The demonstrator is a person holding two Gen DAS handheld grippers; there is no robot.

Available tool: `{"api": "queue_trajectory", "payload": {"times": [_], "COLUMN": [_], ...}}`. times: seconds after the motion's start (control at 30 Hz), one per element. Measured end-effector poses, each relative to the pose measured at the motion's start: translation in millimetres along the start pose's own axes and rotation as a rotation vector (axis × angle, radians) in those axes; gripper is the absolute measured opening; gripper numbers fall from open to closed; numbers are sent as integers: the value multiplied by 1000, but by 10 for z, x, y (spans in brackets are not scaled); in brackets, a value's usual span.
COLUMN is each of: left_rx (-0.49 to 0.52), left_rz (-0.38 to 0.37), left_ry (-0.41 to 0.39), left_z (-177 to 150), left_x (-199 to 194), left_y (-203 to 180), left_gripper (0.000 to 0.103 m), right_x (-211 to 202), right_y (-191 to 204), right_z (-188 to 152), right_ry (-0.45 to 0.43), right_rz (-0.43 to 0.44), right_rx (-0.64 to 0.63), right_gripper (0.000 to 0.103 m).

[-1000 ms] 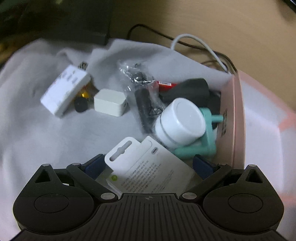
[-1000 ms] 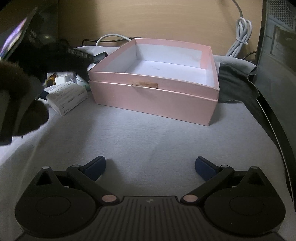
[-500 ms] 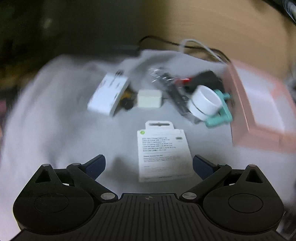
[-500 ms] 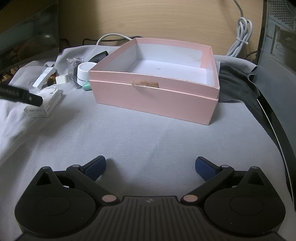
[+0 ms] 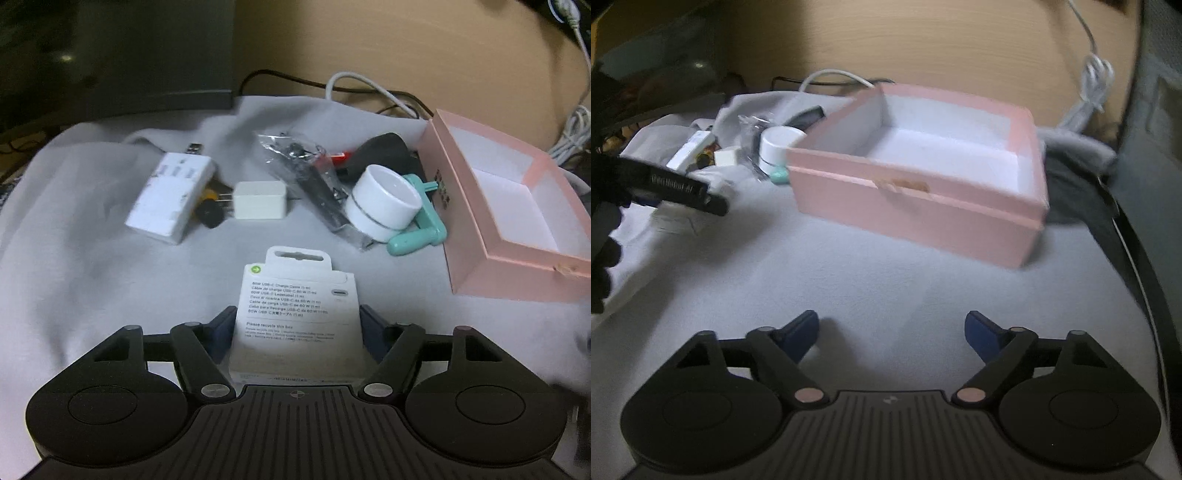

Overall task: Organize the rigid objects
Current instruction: 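Grasp the white round jar with the right tool while the left tool holds the card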

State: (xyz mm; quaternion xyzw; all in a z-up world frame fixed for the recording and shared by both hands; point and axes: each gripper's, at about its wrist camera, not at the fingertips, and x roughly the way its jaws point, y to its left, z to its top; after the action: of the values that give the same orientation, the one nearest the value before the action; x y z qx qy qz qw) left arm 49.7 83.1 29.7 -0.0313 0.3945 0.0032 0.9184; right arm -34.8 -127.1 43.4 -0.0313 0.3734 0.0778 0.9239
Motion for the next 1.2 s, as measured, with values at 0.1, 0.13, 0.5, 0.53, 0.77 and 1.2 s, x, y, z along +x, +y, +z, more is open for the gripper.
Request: {"api": "queue_trajectory", "payload": {"times": [0.1, 0.13, 0.5, 0.53, 0.77, 1.2], "left_rx": [13, 20, -137, -143, -189, -80], "left_rz": [-46, -62, -142, -148, -175, -201], "left_ry": [-4, -13, 7, 7, -6, 30], "left_z": [-52, -66, -292, -285, -265, -272], "left_x": [-125, -166, -566, -583, -594, -543], "left_y": [160, 207, 796, 845, 1143, 833], "left_gripper": [75, 75, 75, 75, 75, 75], "right_x": [-43, -59, 1062, 1199, 1073, 300], "right_y": [196, 277, 1032, 1040, 962, 1107], "right_z": [298, 432, 2027, 2081, 1825, 1282], "right_ry": [-53, -65, 90, 115, 194, 60], "right_rz": [3, 8, 101, 83, 152, 111], "right_rx": [-36, -46, -38, -32, 79, -147], "right_gripper": [84, 83, 41, 34, 28, 26]}}
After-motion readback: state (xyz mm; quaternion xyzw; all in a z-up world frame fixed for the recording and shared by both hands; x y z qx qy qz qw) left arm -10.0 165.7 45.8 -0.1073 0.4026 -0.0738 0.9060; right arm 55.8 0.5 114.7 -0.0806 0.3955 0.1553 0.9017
